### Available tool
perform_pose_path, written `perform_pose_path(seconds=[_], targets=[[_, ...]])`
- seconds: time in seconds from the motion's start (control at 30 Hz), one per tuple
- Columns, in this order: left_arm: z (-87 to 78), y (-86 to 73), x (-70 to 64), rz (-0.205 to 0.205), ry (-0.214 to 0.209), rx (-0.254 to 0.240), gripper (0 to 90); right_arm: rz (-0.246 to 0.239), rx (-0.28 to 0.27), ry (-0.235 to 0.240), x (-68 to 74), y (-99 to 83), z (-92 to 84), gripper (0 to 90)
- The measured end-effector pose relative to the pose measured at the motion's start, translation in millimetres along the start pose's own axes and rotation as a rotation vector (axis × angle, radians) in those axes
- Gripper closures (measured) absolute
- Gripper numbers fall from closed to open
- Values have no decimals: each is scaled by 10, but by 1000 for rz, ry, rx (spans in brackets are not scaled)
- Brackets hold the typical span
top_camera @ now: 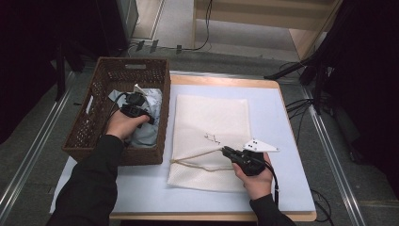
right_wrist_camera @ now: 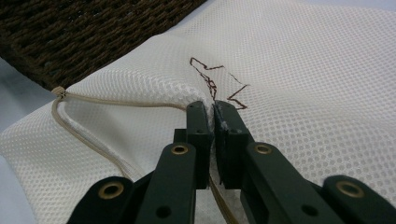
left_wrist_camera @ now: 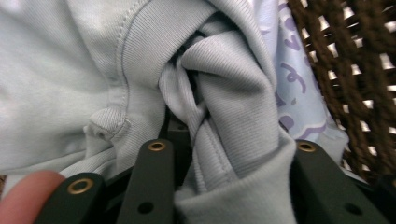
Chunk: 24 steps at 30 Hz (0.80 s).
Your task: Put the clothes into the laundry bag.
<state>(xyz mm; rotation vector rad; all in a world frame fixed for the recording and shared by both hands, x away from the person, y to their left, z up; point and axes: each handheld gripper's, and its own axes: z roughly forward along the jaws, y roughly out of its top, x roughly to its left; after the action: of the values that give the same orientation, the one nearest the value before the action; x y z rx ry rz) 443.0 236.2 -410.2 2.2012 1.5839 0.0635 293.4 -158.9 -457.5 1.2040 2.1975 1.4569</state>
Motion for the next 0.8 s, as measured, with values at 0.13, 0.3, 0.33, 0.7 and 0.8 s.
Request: perform_pose_path(seconds=[0.13,0.3,0.33,0.7,0.8], targets=[[-133,-5,4,-15,-22,-81,703,1,-1,0,-2,1,-1,860],[-264,-60,-12,10,-48,-188,703,2,-2,1,-8,3,-5,860],[-287,-71,-18,10,-47,-206,703,4,-1,1,-8,4,-6,860],[-615,-183,-77,24,-47,-412,702,2,-2,0,-17,5,-8,862],[-690,-214,-100,41,-35,-459,701,4,0,0,-14,5,-9,862]])
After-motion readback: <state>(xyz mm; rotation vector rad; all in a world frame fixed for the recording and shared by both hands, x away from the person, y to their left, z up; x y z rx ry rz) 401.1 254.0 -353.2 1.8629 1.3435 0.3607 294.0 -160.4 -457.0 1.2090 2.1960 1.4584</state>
